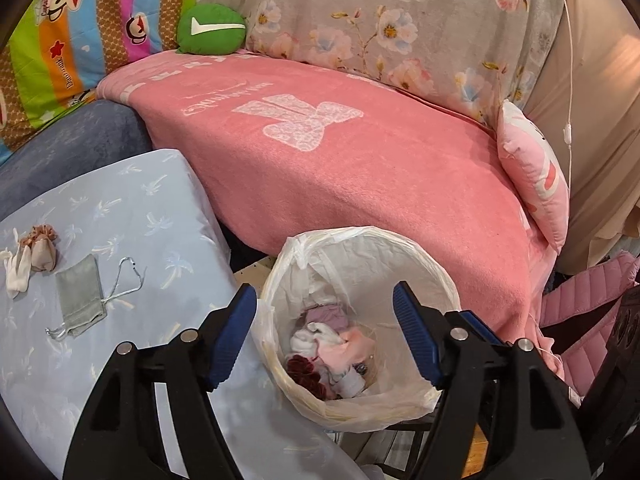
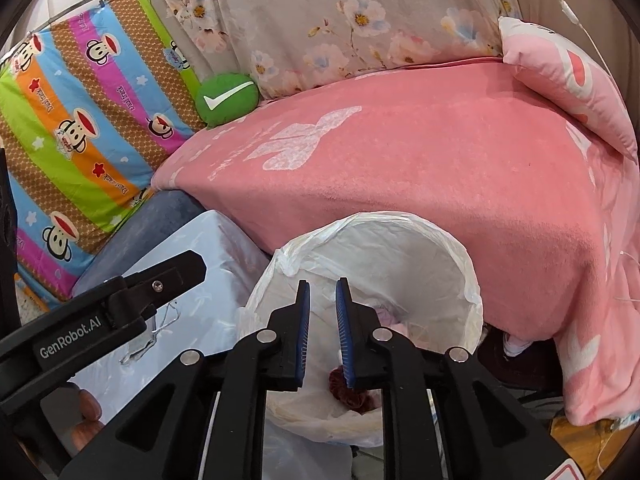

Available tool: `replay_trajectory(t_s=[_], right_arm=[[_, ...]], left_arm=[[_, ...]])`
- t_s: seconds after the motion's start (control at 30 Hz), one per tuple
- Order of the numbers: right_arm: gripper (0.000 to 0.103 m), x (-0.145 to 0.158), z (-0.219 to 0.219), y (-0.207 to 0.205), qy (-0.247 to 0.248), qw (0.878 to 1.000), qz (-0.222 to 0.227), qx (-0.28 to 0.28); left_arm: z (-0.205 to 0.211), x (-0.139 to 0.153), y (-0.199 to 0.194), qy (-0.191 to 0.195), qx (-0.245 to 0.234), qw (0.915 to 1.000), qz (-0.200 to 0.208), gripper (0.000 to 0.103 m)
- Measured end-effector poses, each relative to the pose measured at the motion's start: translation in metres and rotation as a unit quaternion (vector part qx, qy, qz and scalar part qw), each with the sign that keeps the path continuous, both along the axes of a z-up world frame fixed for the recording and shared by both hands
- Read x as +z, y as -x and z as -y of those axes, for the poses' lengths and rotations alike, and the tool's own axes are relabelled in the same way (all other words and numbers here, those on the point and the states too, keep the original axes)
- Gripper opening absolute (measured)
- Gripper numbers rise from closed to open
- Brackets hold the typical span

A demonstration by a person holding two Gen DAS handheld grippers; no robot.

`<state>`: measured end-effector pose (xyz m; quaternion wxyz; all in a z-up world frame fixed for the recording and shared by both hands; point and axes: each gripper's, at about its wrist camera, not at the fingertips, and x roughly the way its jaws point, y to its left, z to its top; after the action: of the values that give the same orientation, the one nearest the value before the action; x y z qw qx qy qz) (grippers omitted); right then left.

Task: Organize soft objects
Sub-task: 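Carry the scrunchie and pink cloth over the bin and open both grippers, then move both tools back to the table toward the white sock and grey pouch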

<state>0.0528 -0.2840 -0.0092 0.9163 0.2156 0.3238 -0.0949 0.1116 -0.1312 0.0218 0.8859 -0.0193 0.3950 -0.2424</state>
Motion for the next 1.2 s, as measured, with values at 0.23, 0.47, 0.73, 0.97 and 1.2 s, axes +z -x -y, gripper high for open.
replay_trajectory(t_s=[0.23, 0.47, 0.73, 0.97, 1.2], right_arm=[[0.021, -0.001, -0.015, -0.003, 0.003, 1.000, -0.004, 0.017], [0.028, -0.001, -0.036, -0.007, 0.009, 0.999, -0.007, 0.041], [0.037, -0.003, -0.068, -0.011, 0.017, 0.997, -0.012, 0.072], [0.044, -0.004, -0.099, -0.019, 0.027, 0.994, -0.021, 0.099], [0.048, -0.008, -0.138, -0.030, 0.039, 0.990, -0.030, 0.134]], left_arm=[[-0.018, -0.005, -0.005, 0.005, 0.023, 0.9997, -0.009, 0.068], [-0.044, -0.007, -0.006, 0.012, 0.048, 0.9987, -0.014, 0.068], [-0.079, -0.012, -0.006, 0.015, 0.085, 0.9960, -0.021, 0.068], [-0.116, -0.020, -0.007, 0.012, 0.117, 0.9928, -0.023, 0.070], [-0.156, -0.030, -0.007, 0.010, 0.155, 0.9875, -0.027, 0.076]])
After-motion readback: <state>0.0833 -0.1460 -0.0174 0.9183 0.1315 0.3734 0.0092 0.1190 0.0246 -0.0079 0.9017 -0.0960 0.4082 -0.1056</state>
